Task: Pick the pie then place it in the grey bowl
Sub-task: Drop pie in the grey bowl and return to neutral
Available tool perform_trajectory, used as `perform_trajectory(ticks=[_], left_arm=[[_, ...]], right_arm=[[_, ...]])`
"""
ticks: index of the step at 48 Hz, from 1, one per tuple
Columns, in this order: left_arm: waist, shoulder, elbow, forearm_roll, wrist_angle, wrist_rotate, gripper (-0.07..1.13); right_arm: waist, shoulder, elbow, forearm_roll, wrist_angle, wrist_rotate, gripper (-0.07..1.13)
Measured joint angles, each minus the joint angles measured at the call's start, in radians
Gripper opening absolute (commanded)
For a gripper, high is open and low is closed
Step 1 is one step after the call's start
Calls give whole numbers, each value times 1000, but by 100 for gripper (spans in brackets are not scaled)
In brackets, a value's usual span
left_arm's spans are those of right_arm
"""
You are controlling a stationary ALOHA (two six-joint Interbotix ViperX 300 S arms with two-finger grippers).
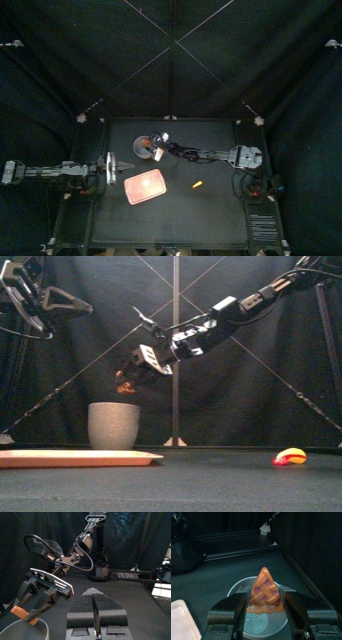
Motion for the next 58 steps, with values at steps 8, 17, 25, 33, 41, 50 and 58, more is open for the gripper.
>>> perform_trajectory(ticks=[8,17,25,33,41,50,58], left_arm=[[2,0,0,2,0,0,3],[0,0,6,2,5,0,3],[2,-2,6,2,6,0,3],[2,0,8,2,6,0,3],[5,-2,12,2,6,0,3],[8,0,17,0,6,0,3],[20,0,26,2,6,-2,3]], right_arm=[[-3,31,-40,0,28,-3,101],[-2,35,-55,2,46,-3,102],[-2,25,-25,9,43,-3,102],[11,-63,98,9,0,-5,102],[40,-192,265,9,-51,-6,102],[109,-344,436,11,-117,-3,102],[199,-472,548,21,-156,-5,102]])
